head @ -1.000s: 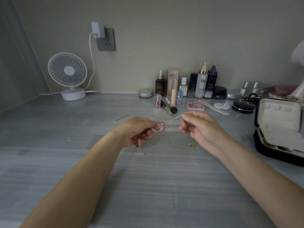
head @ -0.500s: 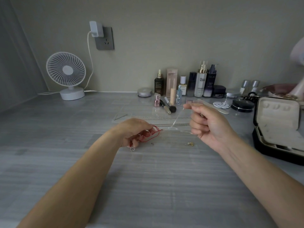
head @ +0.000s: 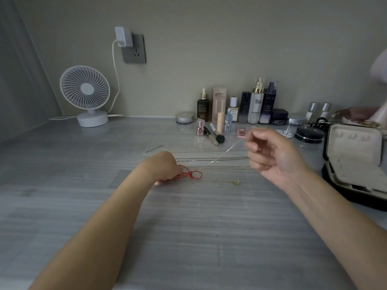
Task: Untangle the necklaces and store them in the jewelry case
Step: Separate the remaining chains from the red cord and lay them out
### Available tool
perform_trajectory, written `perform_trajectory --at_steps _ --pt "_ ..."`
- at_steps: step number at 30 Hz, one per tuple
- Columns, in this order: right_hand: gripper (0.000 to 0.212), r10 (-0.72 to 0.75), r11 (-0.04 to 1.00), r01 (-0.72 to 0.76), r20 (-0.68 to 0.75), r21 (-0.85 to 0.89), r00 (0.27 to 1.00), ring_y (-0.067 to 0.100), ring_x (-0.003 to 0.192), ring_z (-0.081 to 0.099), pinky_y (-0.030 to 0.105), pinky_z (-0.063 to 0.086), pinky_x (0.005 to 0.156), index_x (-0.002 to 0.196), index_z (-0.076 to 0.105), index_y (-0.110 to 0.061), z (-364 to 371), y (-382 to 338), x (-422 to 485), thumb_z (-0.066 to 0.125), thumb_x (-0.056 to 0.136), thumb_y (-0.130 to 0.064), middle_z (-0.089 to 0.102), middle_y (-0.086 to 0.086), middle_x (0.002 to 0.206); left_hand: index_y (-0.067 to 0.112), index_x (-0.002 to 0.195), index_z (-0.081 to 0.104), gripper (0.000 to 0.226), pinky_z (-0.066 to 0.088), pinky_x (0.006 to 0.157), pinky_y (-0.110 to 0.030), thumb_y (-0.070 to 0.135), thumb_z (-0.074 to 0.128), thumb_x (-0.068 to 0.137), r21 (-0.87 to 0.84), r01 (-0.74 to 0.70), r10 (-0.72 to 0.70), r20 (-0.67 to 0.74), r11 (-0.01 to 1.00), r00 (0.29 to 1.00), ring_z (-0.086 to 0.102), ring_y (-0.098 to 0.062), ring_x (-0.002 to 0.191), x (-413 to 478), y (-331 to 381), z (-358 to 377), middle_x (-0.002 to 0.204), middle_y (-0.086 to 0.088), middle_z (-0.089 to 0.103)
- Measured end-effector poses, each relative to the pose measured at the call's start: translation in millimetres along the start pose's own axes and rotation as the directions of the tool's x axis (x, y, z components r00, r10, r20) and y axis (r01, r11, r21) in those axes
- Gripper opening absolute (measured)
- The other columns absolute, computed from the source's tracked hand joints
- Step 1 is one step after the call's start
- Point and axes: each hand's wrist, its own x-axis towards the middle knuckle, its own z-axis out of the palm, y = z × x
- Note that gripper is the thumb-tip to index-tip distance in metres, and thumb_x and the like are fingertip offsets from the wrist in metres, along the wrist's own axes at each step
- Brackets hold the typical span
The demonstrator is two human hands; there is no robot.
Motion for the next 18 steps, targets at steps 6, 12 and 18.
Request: perform_trajectory --at_steps 6,12,18 --pt "0.028 0.000 0.999 0.002 0.044 -0.048 0.999 0.007 0.037 0.039 0.014 0.024 0.035 0.053 0.061 -0.014 3 4 1 0.051 0.079 -0.011 0.049 -0.002 0.050 0.012 0.080 0.065 0.015 0.042 0.054 -0.021 0.027 0.063 0.079 0.031 -0.109 0.109 0.009 0.994 0.994 0.054 -0.018 0.062 -4 2 1 0.073 -0.002 0.061" --pt "0.044 0.015 0.986 -0.007 0.045 -0.168 0.999 0.012 0.038 0.043 0.023 0.043 0.052 0.055 0.067 -0.014 7 12 2 0.040 0.089 -0.003 0.047 0.000 0.039 0.029 0.094 0.064 0.018 0.049 0.088 -0.024 0.012 0.061 0.086 -0.584 -0.365 0.469 0.032 0.725 0.883 0.062 -0.007 0.092 -19 22 12 0.100 0.006 0.067" --pt "0.032 0.052 0.995 -0.048 0.046 -0.085 0.998 0.010 0.039 0.038 0.023 0.050 0.057 0.051 0.062 -0.017 4 11 4 0.048 0.080 -0.013 0.042 -0.004 0.042 0.020 0.079 0.068 0.019 0.046 0.086 -0.026 0.011 0.055 0.090 -0.652 -0.394 0.538 0.026 0.648 0.842 0.059 -0.016 0.090 -24 31 22 0.103 -0.008 0.070"
